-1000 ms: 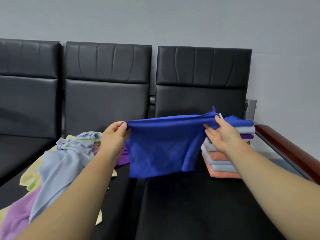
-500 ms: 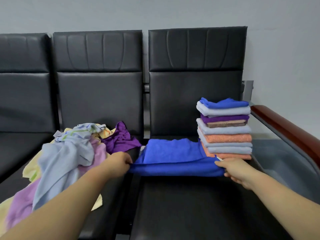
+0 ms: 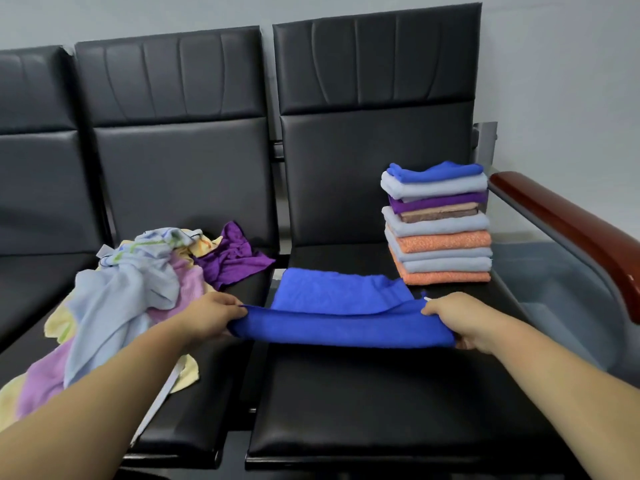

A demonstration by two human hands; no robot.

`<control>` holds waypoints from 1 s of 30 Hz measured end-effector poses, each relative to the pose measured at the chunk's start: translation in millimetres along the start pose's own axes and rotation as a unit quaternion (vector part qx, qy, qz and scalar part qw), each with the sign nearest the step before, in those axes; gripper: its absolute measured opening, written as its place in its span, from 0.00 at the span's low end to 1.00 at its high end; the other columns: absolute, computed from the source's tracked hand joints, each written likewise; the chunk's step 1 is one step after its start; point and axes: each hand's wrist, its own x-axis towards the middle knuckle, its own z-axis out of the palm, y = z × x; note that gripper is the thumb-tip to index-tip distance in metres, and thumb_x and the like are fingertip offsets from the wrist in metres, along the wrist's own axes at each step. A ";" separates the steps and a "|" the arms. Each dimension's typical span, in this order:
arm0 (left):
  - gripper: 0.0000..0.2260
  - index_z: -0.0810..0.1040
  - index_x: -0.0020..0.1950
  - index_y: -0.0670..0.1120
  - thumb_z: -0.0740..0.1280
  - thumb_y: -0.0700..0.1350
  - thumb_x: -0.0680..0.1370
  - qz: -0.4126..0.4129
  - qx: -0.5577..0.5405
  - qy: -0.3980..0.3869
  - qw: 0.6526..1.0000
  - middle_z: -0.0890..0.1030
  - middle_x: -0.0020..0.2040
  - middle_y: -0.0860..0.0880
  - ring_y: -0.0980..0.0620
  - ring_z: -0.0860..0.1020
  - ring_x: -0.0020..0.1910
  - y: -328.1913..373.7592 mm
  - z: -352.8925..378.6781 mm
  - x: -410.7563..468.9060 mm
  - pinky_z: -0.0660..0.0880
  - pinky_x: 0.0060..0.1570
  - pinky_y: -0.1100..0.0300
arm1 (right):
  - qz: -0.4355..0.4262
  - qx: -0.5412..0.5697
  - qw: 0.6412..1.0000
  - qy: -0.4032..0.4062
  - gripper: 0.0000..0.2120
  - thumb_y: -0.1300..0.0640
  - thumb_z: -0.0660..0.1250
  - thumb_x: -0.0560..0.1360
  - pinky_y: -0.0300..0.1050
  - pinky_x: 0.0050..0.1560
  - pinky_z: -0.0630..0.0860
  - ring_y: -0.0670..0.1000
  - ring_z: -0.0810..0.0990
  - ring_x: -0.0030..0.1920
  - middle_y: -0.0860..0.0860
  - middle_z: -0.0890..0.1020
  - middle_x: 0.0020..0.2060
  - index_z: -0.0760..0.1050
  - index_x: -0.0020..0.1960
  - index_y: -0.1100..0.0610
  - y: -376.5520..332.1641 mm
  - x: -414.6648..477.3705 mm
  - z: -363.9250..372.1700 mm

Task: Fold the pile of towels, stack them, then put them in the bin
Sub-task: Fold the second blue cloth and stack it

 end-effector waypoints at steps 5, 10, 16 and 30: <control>0.04 0.81 0.47 0.43 0.68 0.40 0.80 -0.078 -0.007 -0.053 0.996 0.76 0.36 0.43 0.48 0.77 0.32 -2.1 -1.1 -11.0 0.76 0.33 0.61 | 0.026 -0.051 0.998 0.007 0.09 0.55 0.68 0.73 0.48 0.39 0.70 0.56 0.78 0.40 0.56 0.80 0.41 0.80 0.49 0.60 3.0 -10.2 -2.6; 0.06 0.78 0.47 0.43 0.64 0.39 0.83 -0.056 -0.092 -0.012 0.994 0.76 0.40 0.42 0.47 0.75 0.36 3.5 14.4 -5.8 0.76 0.40 0.56 | -0.100 -0.055 0.992 0.054 0.15 0.58 0.65 0.78 0.49 0.37 0.61 0.53 0.67 0.35 0.53 0.70 0.32 0.67 0.34 0.55 -5.6 -16.7 13.6; 0.09 0.78 0.48 0.44 0.61 0.42 0.85 -0.020 -0.191 0.004 0.981 0.78 0.44 0.43 0.47 0.76 0.43 7.4 39.6 6.0 0.75 0.39 0.56 | -0.211 -0.201 0.956 0.024 0.17 0.55 0.63 0.82 0.48 0.35 0.63 0.51 0.69 0.34 0.52 0.73 0.33 0.67 0.35 0.56 -1.0 -17.2 40.3; 0.09 0.80 0.49 0.47 0.63 0.48 0.84 0.028 0.060 0.018 0.998 0.80 0.41 0.46 0.48 0.77 0.38 19.3 62.0 32.1 0.74 0.37 0.57 | -0.129 -0.285 0.927 0.206 0.14 0.54 0.55 0.84 0.49 0.45 0.70 0.56 0.74 0.48 0.52 0.74 0.45 0.69 0.41 0.56 16.7 3.2 9.2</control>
